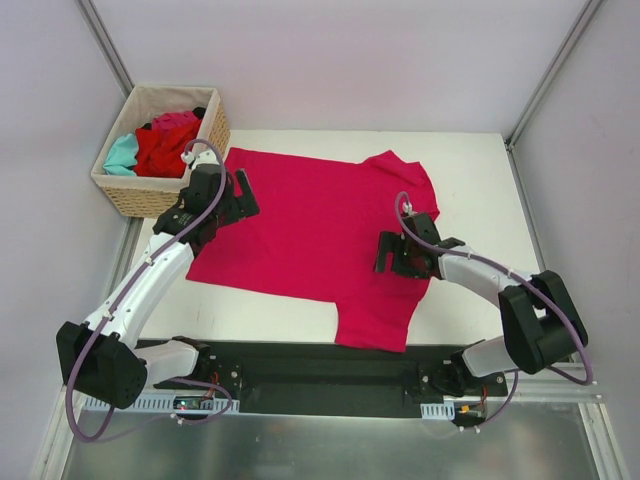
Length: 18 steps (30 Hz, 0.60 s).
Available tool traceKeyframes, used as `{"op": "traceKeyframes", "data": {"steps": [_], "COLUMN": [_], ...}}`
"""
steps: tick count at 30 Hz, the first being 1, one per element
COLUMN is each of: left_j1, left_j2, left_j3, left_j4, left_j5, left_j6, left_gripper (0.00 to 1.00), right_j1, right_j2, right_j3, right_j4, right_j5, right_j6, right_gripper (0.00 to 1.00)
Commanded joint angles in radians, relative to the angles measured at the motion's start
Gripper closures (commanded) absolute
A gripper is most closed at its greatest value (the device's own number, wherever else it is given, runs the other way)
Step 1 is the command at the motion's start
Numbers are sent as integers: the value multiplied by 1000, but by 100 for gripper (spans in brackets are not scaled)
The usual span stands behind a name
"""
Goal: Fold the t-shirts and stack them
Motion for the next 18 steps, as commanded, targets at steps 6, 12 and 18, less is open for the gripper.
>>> {"op": "traceKeyframes", "data": {"steps": [6, 12, 18], "left_j1": [2, 2, 4], "left_j2": [2, 23, 40], "left_j3": [0, 14, 17], "left_j4": [-3, -8, -16], "left_j5": [-39, -42, -51], "left_j6": [-20, -14, -15], "left_gripper": [1, 1, 1], "right_j1": [-7, -95, -209], "right_j2": [18, -76, -81], "right_j3": [-66, -89, -95], "right_j4": [2, -92, -134], "right_j5": [93, 139, 122], "right_j6": [85, 95, 114], "right_gripper": [4, 4, 4]}}
